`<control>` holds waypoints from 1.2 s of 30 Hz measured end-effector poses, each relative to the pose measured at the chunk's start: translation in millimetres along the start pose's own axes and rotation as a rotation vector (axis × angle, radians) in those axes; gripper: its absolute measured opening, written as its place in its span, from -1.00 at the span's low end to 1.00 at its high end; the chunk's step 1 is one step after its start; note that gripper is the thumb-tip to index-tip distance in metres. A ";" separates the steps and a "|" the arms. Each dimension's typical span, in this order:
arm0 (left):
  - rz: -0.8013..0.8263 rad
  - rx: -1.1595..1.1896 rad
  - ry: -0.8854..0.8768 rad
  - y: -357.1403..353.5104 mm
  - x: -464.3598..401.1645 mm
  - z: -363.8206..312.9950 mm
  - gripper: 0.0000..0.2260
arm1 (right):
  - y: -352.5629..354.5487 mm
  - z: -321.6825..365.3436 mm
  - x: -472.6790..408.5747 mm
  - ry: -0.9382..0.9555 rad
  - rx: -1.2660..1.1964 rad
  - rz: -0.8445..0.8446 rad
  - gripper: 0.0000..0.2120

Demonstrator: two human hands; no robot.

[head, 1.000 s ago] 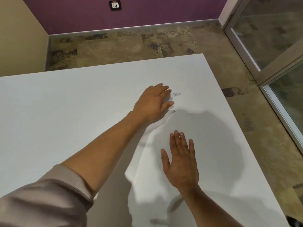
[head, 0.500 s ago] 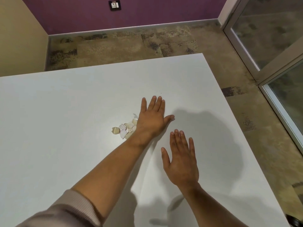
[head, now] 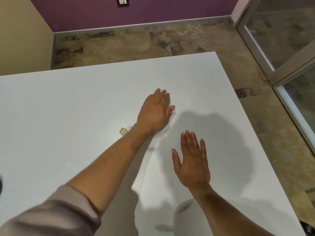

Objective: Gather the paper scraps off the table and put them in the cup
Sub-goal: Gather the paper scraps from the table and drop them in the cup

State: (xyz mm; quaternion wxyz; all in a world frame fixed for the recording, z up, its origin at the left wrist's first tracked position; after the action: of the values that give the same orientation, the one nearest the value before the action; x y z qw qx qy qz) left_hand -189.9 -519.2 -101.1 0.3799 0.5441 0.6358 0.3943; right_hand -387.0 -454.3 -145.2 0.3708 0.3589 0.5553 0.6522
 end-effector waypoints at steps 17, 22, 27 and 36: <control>0.475 0.120 -0.331 -6.0 47.5 26.7 -0.44 | 4.9 0.0 0.7 0.014 -0.026 -0.003 -0.38; 0.489 0.337 -0.188 6.9 89.6 17.5 -0.47 | 5.1 0.8 0.8 0.021 -0.038 0.014 -0.37; 0.039 0.380 0.021 42.4 127.1 37.1 -0.59 | 7.3 2.3 2.1 0.012 -0.043 0.011 -0.36; 0.103 0.097 0.235 20.1 189.3 80.5 -0.04 | 6.7 2.4 2.0 0.019 -0.038 0.008 -0.35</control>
State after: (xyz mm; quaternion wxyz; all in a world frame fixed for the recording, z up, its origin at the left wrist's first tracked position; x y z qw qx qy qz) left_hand -131.1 -322.4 -125.1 0.2552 0.5437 0.6655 0.4431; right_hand -386.4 -452.1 -138.1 0.3699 0.3478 0.5447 0.6675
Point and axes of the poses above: each hand's wrist, its own x-axis away from the middle knuckle, its own y-axis out of the back of the hand, z = x × y, the point moved 3 cm from there along -x, towards the middle knuckle, and after that the axes turned 2 degrees about -y, right-handed, at the moved point
